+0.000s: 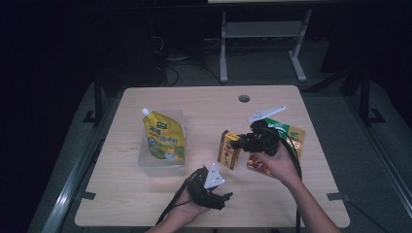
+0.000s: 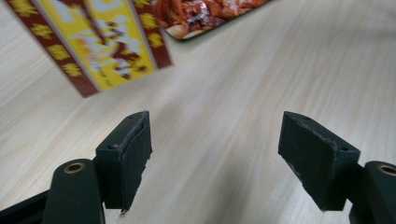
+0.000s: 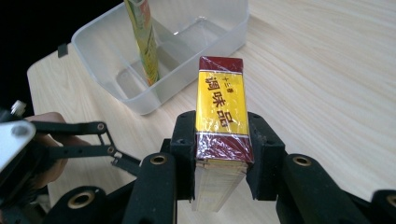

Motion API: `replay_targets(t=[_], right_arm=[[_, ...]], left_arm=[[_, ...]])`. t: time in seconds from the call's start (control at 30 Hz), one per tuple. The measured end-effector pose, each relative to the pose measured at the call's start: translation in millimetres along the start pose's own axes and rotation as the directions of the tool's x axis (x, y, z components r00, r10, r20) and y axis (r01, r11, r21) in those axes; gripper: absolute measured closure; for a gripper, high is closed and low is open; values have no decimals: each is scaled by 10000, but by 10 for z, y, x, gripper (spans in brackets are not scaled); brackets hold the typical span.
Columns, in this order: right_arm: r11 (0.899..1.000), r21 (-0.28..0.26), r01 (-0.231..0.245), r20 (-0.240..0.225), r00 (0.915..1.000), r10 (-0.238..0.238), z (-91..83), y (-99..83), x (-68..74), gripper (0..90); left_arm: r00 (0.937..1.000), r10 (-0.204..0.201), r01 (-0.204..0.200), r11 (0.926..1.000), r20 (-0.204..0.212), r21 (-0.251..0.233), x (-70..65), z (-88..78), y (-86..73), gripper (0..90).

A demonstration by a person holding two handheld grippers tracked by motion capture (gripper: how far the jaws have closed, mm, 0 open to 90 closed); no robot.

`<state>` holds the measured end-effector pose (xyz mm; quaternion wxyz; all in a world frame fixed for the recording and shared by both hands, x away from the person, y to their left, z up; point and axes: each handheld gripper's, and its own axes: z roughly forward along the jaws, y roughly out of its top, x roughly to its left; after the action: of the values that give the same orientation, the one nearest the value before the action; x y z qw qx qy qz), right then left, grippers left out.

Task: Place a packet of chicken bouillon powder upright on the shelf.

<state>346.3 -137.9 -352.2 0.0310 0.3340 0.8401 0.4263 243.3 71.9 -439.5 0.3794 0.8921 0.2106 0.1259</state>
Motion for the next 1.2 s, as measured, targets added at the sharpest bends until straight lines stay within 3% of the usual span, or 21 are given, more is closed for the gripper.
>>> replay_targets(t=[0.1,0.17,0.27,0.63,0.7,0.8,0.9,0.93,1.0,1.03,1.1,1.13,1.2], right_arm=[[9993,-32,382,-102,9992,-382,17,74,11,674],[9967,-213,787,-545,9953,-798,26,136,40,673],[9917,-363,1234,-843,9884,-1261,56,219,95,674],[9778,-241,2083,-1504,9662,-2095,194,453,306,673],[9698,-307,2421,-1513,9579,-2439,234,513,357,673],[9662,-248,2567,-1658,9520,-2572,271,558,392,673],[9565,-327,2899,-1863,9385,-2908,331,624,459,673],[9506,-420,3074,-2007,9295,-3095,352,668,502,673],[9505,-466,3073,-2070,9279,-3102,361,683,521,673],[9457,-495,3212,-2184,9205,-3241,389,734,567,673],[9469,-506,3176,-2262,9198,-3206,400,750,587,673],[9404,-542,3357,-2322,9118,-3388,440,790,627,673],[9385,-582,3405,-2466,9060,-3440,472,816,664,673]], left_arm=[[9997,9,-4,9998,255,-193,-37,-4,-11,244],[9992,63,-53,9996,388,-265,-57,-8,-13,237],[9984,181,-157,9989,544,-442,-113,-32,-25,234],[9944,730,-691,9963,771,-519,-217,-44,-27,234],[9941,662,-616,9966,860,-551,-224,-35,-30,233],[9929,717,-676,9966,954,-461,-224,-25,-38,233],[9926,745,-699,9963,964,-501,-227,-31,-40,233],[9927,727,-675,9962,962,-554,-222,-36,-39,234],[9923,769,-718,9959,969,-557,-217,-36,-40,233],[9921,792,-744,9959,977,-522,-219,-36,-44,233],[9920,789,-739,9958,990,-532,-220,-35,-46,234],[9918,811,-761,9957,991,-536,-221,-36,-45,234],[9913,833,-773,9951,1019,-614,-226,-36,-43,234]])
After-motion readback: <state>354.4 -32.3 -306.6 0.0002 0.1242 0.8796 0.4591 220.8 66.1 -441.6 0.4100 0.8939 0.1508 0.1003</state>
